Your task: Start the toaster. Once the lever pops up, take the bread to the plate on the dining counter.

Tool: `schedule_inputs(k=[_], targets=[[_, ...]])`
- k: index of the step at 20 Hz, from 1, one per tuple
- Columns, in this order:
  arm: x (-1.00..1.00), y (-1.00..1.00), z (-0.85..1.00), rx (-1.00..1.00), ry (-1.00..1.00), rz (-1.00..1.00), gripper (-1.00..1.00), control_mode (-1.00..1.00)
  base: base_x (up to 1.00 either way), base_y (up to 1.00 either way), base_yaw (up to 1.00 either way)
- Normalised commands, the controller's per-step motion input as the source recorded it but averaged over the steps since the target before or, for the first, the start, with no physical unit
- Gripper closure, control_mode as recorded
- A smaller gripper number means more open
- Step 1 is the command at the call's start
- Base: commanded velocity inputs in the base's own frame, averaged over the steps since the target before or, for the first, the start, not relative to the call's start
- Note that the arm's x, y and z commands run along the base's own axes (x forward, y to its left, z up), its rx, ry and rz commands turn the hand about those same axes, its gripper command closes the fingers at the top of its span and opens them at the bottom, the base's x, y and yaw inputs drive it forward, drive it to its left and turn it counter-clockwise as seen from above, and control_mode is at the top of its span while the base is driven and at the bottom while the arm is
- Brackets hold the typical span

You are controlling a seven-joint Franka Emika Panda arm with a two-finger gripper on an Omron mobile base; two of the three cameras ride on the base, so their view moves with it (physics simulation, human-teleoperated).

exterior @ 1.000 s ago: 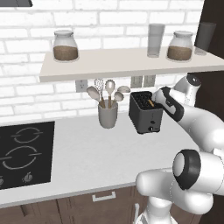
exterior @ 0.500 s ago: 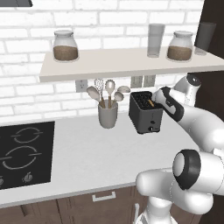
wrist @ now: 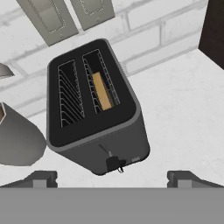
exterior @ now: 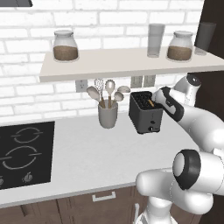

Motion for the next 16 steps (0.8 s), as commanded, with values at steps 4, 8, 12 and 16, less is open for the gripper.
schedule_inputs(k=[4, 8, 12, 16], targets=[[0.00, 0.00, 0.00, 0.00, 0.00, 0.00, -1.00, -1.00, 0.00, 0.00, 0.00], [0.00, 0.00, 0.00, 0.00, 0.00, 0.00, -1.00, -1.00, 0.00, 0.00, 0.00], [0.00, 0.00, 0.00, 0.00, 0.00, 0.00, -1.00, -1.00, 0.00, 0.00, 0.00], [0.00, 0.00, 0.00, 0.00, 0.00, 0.00, -1.00, -1.00, 0.00, 0.00, 0.00]])
